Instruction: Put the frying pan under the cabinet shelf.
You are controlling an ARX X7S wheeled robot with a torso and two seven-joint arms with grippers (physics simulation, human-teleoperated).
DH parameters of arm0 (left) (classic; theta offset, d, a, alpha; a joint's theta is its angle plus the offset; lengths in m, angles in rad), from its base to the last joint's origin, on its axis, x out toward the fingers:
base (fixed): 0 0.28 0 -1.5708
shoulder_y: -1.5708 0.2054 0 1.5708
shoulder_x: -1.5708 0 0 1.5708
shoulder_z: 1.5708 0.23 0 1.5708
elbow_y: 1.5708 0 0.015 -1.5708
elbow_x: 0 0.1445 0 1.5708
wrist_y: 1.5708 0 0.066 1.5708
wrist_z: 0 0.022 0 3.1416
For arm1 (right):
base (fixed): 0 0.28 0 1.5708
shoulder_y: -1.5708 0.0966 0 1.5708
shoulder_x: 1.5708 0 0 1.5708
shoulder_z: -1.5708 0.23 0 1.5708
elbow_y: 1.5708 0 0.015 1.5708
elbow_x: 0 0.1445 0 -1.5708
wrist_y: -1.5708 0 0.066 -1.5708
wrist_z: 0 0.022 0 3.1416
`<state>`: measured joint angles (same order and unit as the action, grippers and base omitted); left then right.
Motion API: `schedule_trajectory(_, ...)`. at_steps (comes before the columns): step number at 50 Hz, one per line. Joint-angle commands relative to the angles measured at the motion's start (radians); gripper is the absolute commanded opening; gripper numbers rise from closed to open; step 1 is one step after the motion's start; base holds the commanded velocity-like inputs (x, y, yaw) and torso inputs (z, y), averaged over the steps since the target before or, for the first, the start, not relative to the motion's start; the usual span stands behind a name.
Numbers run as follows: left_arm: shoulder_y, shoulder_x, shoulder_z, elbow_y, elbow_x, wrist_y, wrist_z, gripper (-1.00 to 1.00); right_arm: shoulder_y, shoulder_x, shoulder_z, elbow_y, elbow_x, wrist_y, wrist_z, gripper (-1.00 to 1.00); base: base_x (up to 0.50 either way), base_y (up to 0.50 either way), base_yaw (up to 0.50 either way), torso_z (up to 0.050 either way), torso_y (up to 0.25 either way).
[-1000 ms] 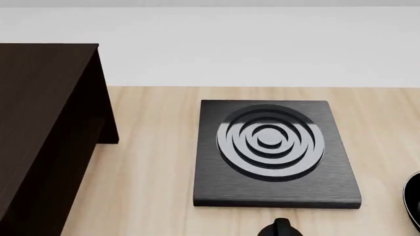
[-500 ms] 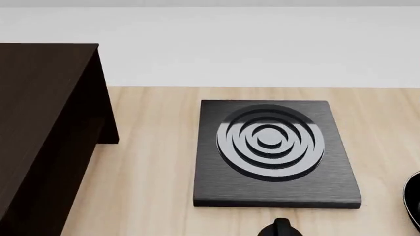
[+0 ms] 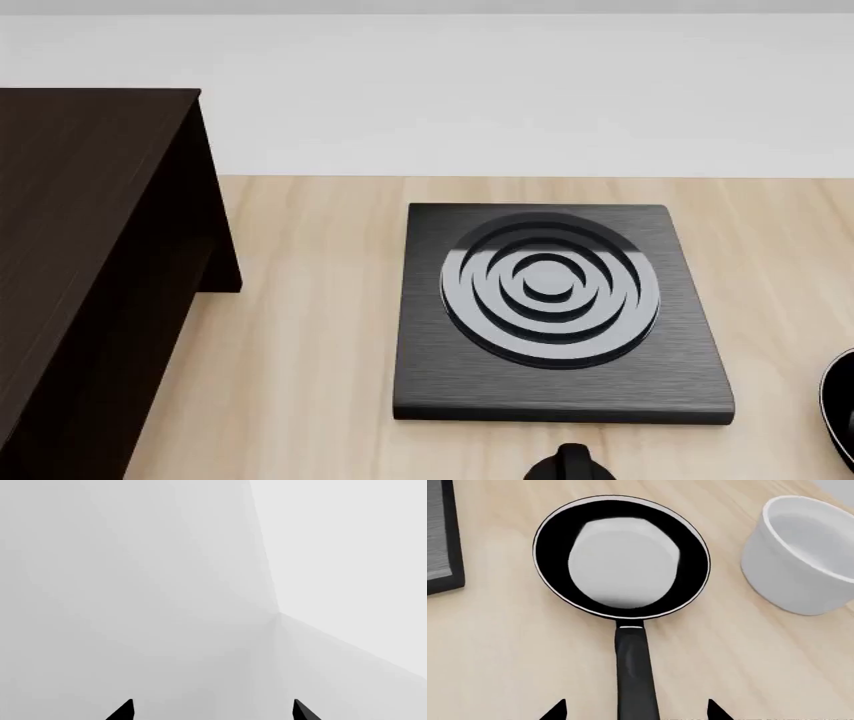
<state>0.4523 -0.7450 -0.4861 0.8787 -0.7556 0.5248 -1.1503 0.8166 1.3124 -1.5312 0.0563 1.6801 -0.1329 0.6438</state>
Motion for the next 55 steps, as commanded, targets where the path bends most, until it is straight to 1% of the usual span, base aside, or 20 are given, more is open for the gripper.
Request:
schedule_trajectory(1, 0.0, 0.004, -0.005, 0.003, -0.002, -0.006, 0.002, 1.0, 0.024, -0.027, 0.003, 0.052, 0.018, 0.068, -0.019, 1.0, 0.0, 0.0, 0.0, 0.0, 0.0)
schedule_trajectory(16, -0.003, 0.009, -0.009, 0.007, -0.005, -0.01, 0.011, 1.0, 0.042, -0.071, 0.002, 0.14, 0.054, 0.146, -0.067, 1.0, 0.0, 0.0, 0.0, 0.0, 0.0)
schedule_trajectory(25, -0.011, 0.011, -0.006, 0.004, -0.007, -0.013, 0.015, 1.0, 0.049, -0.064, 0.003, 0.148, 0.043, 0.154, -0.059, 1.0, 0.0, 0.0, 0.0, 0.0, 0.0)
schedule_trajectory(26, -0.011, 0.012, -0.006, 0.004, -0.008, -0.012, 0.016, 1.0, 0.055, -0.07, -0.007, 0.151, 0.013, 0.17, -0.055, 1.0, 0.0, 0.0, 0.0, 0.0, 0.0)
schedule_trajectory(28, -0.012, 0.013, -0.007, 0.005, -0.007, -0.014, 0.015, 1.0, 0.049, -0.072, -0.005, 0.151, 0.005, 0.148, -0.032, 1.0, 0.0, 0.0, 0.0, 0.0, 0.0)
schedule_trajectory(44, -0.015, 0.018, -0.009, 0.006, -0.009, -0.02, 0.021, 1.0, 0.047, -0.072, -0.002, 0.151, 0.004, 0.149, -0.031, 1.0, 0.0, 0.0, 0.0, 0.0, 0.0)
schedule_trajectory(51, -0.015, 0.021, -0.008, 0.007, -0.005, -0.024, 0.024, 1.0, 0.073, -0.199, -0.024, 0.332, 0.02, 0.264, -0.129, 1.0, 0.0, 0.0, 0.0, 0.0, 0.0)
schedule_trajectory(55, -0.013, 0.023, -0.012, 0.01, -0.005, -0.024, 0.027, 1.0, 0.068, -0.234, -0.024, 0.386, 0.032, 0.274, -0.16, 1.0, 0.0, 0.0, 0.0, 0.0, 0.0)
